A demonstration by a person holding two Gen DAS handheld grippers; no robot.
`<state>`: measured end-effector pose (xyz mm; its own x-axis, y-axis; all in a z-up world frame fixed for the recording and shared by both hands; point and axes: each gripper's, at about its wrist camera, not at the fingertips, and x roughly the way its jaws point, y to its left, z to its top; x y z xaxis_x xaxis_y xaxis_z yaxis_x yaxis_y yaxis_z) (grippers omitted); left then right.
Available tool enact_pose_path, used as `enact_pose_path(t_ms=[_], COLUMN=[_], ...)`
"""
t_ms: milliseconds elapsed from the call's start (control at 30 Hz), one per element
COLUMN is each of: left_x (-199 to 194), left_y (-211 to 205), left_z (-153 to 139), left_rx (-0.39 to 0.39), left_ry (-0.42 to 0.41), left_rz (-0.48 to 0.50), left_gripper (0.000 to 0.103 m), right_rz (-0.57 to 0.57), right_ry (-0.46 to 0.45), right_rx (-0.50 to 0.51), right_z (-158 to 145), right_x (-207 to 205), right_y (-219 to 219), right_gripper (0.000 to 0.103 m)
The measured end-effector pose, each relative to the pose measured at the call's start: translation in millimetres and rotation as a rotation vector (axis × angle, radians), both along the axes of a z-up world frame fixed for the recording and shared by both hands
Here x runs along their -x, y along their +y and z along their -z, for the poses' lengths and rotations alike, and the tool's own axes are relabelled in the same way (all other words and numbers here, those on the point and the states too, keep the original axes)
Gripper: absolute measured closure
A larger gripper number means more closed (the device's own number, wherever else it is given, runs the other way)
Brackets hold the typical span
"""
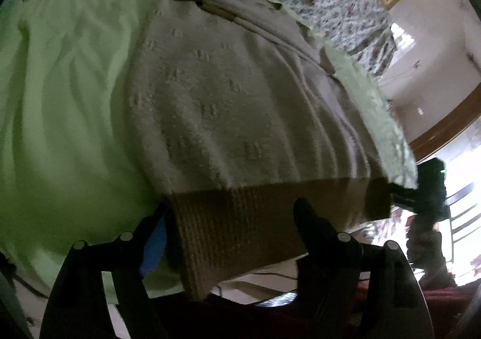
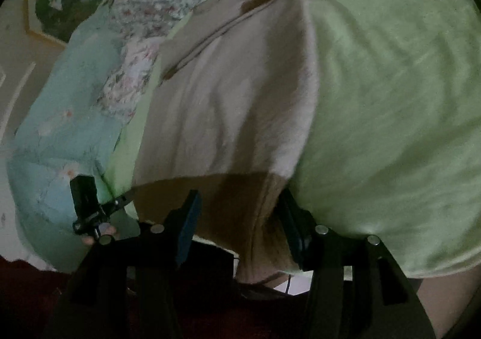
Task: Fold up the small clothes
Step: 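Grasp the brown ribbed hem with both grippers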
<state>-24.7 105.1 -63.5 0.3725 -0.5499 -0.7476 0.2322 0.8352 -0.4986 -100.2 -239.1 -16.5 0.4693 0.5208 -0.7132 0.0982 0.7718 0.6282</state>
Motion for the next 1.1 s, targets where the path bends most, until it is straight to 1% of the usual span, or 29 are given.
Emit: enact_pose_path(t_ms=[33,100,233,300,367,467,500,533,567,633,667,700,733,833,967,1100], left_x=[-1,0,-2,-3,-3,-5,-6,-8,-10,-9,-8,-6,-5,3,10,12], left_y=[1,6,8,8,6,5,4,3,3,4,4,7,10,16,20,27], left_z=[0,1,2,1,1,3,3,3,3,2,2,2,3,2,-6,-30], left_rx=[0.009,0.018,0.033,0.031,0.019,0.013,0.017,0.024,0.027,0.014,-0.001,-0.021,-0.015,-0.002,0.016,0.084], left_ry=[0.001,0.004,0.012,0.013,0.012,0.020,0.026,0.030,0.032,0.023,0.013,0.007,0.011,-0.018,-0.051,-0.116], left_rz=[0.002,-0.002,-0.006,-0.009,0.000,0.016,0.018,0.024,0.031,0.038,0.031,0.023,0.020,-0.008,-0.042,-0.071], left_gripper=[0.028,0.036,0.044,0.052,0.058,0.058,0.055,0.055,0.055,0.059,0.076,0.095,0.096,0.097,0.097,0.097], right_rz=[-0.013,-0.032,-0.024,-0.019,-0.029,-0.076,-0.082,-0.081,-0.075,-0.059,-0.053,-0.052,-0.053,-0.034,0.010,0.015], right_ry=[-0.001,0.002,-0.012,-0.017,-0.015,-0.013,-0.009,-0.007,-0.008,-0.004,-0.001,0.000,-0.006,-0.039,-0.008,-0.078], right_rx=[0.007,0.004,-0.022,-0.041,-0.037,0.008,0.020,0.023,0.025,0.032,0.033,0.029,0.025,0.020,0.006,-0.058], right_z=[1,5,7,8,7,3,4,5,6,6,7,7,7,0,6,-6], right_x=[-3,-9,-16,-18,-18,-13,-12,-12,-13,-16,-16,-16,-14,-2,10,14], right_y=[3,9,9,7,10,15,16,17,18,18,18,19,19,12,-2,-6], right_gripper=[0.048,0.048,0.048,0.048,0.049,0.049,0.049,0.049,0.053,0.067,0.082,0.093,0.093,0.095,0.095,0.095])
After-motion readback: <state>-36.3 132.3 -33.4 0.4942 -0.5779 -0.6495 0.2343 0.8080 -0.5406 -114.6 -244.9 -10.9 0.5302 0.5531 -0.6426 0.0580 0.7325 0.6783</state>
